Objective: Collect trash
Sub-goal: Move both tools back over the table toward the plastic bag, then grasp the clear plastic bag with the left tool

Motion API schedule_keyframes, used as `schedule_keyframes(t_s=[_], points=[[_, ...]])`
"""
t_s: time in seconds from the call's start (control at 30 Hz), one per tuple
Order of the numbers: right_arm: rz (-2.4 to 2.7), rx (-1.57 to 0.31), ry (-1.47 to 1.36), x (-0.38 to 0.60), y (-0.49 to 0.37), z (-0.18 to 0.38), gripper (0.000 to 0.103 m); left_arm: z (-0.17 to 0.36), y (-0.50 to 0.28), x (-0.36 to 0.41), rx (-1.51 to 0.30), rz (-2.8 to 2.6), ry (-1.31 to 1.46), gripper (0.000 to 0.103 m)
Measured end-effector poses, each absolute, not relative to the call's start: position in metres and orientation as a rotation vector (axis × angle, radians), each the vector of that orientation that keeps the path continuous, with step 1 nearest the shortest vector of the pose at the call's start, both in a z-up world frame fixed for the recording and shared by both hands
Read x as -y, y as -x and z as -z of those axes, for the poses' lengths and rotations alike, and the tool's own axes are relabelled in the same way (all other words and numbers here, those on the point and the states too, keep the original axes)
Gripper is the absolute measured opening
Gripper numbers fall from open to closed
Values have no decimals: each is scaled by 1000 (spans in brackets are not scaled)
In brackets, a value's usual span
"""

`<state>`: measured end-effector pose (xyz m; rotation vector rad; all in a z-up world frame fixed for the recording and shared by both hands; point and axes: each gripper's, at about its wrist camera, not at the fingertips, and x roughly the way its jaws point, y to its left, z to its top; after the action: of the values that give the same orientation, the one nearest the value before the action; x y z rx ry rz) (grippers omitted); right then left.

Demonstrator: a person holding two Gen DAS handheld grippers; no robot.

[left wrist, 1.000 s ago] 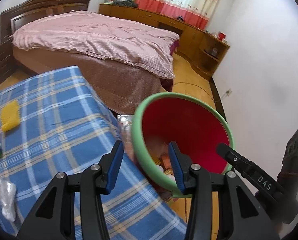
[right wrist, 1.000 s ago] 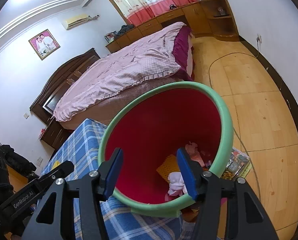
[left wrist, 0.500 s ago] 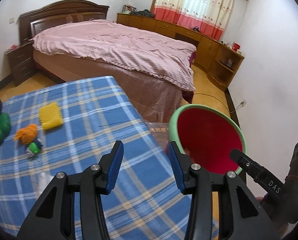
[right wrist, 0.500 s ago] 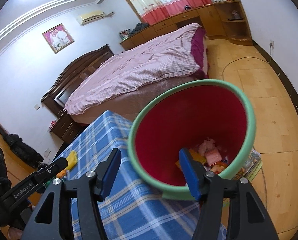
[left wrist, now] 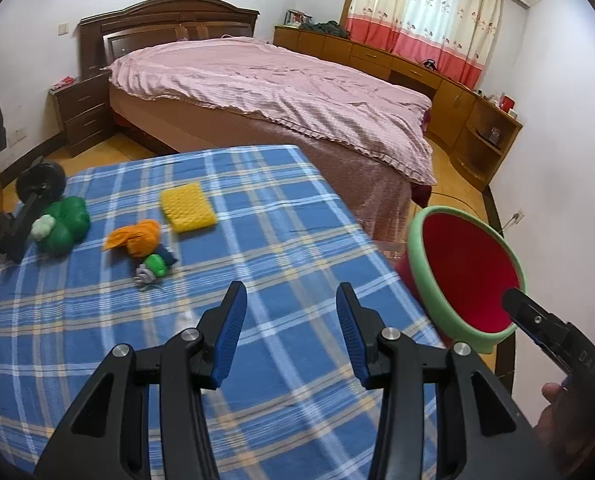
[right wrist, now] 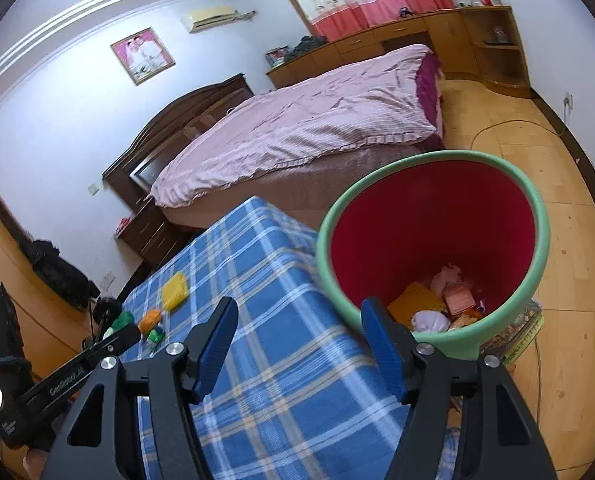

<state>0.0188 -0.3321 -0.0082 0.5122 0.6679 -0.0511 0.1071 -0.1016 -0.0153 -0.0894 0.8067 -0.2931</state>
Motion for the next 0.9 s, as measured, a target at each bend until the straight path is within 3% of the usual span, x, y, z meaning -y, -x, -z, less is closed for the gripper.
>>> schedule_keyframes(t_s=[0.3,0.9], points=[[18,-690,-473,300,-21,7,74,35,-104,62,-860,228,134,47],[5,-733,-460,280,-30,16,74,86,-117,48,-1001,180,102,52]])
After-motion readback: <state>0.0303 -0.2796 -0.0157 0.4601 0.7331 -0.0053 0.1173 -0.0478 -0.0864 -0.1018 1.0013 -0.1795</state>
